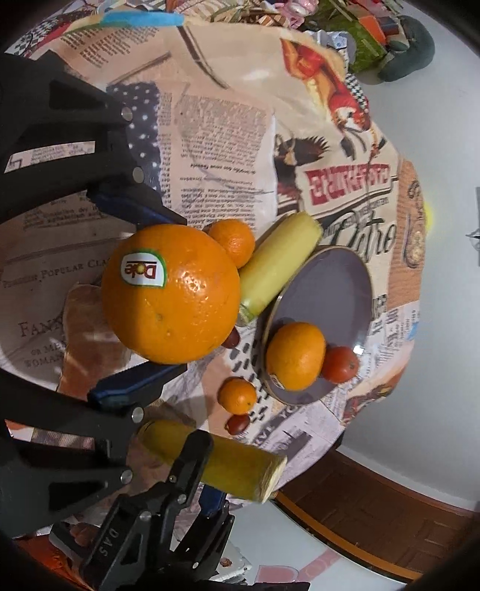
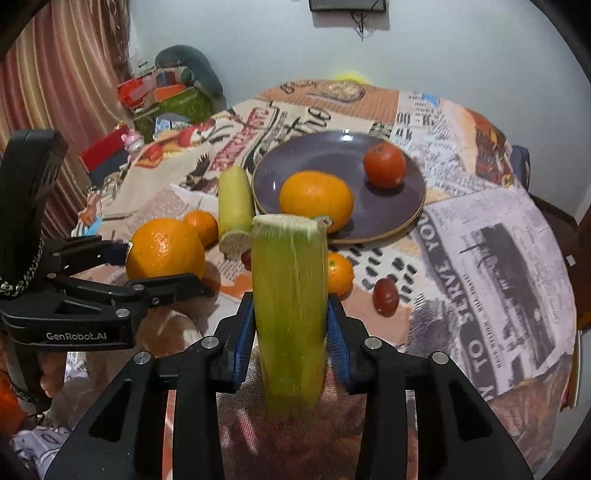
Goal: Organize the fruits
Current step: 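Lift and carry the corn cob and the Dole orange over the plate with both grippers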
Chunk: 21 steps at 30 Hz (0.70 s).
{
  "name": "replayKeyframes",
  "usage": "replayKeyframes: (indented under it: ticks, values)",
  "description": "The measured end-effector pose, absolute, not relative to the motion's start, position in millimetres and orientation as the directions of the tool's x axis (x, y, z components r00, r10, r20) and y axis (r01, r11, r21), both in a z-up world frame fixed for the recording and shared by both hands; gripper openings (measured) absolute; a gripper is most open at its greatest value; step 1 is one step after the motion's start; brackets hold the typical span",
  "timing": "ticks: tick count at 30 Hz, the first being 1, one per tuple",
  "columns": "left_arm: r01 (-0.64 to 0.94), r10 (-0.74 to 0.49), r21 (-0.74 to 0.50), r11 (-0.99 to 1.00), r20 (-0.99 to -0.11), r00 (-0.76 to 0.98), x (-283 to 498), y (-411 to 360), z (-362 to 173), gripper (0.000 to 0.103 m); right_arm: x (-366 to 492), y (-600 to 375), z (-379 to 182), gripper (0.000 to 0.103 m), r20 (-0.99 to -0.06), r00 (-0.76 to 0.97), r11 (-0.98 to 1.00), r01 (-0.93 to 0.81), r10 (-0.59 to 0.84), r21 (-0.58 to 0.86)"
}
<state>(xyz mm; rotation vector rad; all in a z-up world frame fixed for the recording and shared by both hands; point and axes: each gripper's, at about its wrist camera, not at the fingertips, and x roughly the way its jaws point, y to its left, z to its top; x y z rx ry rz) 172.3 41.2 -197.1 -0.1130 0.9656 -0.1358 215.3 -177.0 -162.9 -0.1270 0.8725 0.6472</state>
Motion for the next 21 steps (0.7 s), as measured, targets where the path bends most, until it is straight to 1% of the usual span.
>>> replayKeyframes:
  ticks: [11, 21]
  values:
    - [0.066, -0.152, -0.145, 0.987, -0.741, 0.654, 163, 44, -150, 0.068, 210, -191, -129, 0.034, -0.687, 0.544, 0.819, -0.558, 0.482, 0.134]
    - [0.06, -0.134, -0.13, 0.99, -0.695, 0.707, 186, 48, -125, 0.068, 229, -201, -111, 0.034, -0.646, 0.601, 0.838, -0.534, 0.471, 0.114]
